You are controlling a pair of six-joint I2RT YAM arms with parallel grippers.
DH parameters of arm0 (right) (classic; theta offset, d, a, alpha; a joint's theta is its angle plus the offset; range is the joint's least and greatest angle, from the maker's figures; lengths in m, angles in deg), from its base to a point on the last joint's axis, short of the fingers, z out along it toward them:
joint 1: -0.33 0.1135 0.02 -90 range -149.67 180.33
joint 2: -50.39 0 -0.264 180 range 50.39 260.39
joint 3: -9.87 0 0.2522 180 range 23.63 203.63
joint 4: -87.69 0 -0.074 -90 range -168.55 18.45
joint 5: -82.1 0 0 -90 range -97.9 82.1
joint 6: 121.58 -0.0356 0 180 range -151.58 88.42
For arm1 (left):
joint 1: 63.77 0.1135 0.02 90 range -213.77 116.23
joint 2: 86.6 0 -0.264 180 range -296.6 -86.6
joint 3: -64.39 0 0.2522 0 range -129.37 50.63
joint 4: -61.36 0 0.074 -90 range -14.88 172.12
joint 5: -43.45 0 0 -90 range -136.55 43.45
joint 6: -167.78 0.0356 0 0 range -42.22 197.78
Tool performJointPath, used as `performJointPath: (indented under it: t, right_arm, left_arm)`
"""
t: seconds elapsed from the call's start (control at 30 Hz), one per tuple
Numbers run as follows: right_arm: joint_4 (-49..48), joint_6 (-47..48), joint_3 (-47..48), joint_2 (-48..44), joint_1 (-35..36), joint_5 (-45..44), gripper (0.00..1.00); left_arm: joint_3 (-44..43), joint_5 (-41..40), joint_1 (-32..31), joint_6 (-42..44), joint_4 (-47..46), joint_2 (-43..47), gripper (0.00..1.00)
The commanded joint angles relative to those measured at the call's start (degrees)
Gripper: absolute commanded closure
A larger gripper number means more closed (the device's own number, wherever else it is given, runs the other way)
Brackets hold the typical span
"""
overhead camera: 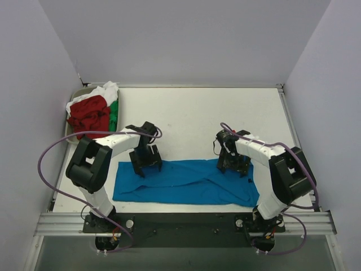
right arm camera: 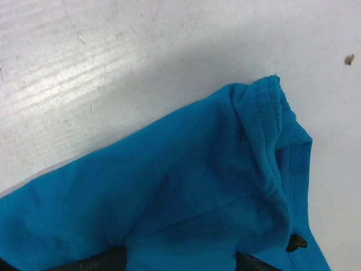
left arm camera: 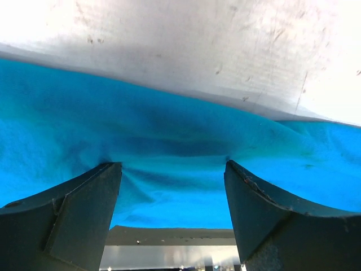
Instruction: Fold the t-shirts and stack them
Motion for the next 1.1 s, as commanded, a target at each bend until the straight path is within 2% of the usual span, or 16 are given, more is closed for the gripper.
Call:
performJointPath:
  t: [0.0,0.13,0.5,0.67,0.8,1.07]
  right_arm:
    - [-4.3,2.7,1.6,5.7,-3.4,-2.6,0.24]
    - [-4.5,5.1,4.4,6.7,-5.2,-2.8,0.24]
    - [-4.3,11.9,16.3,15.1,-13.0,0.4,0.24]
    - [-4.0,15.0,23.4,20.0,-14.8,2.0,0.28]
    - [-2.1,16.4,27.3,21.7,-14.9,1.0,0.27]
    - [0.1,16.4,27.2,11.2,-12.6,-5.1,0.25]
  left_arm:
    - [-2.5,-2.3,1.5,1.4,-7.9,-4.2,0.16]
    - [-5.2,-1.1,3.0,1.7,-8.2,-5.5,0.16]
    - [-20.4,0.3,5.0,3.9,-5.0,-15.2,0.16]
    - [-23.1,1.3,5.3,3.7,-4.6,-17.7,0.16]
    - [-22.8,1.5,5.4,3.6,-5.2,-17.7,0.16]
    - [-24.5,5.9,4.2,5.0,-4.9,-9.0,0.16]
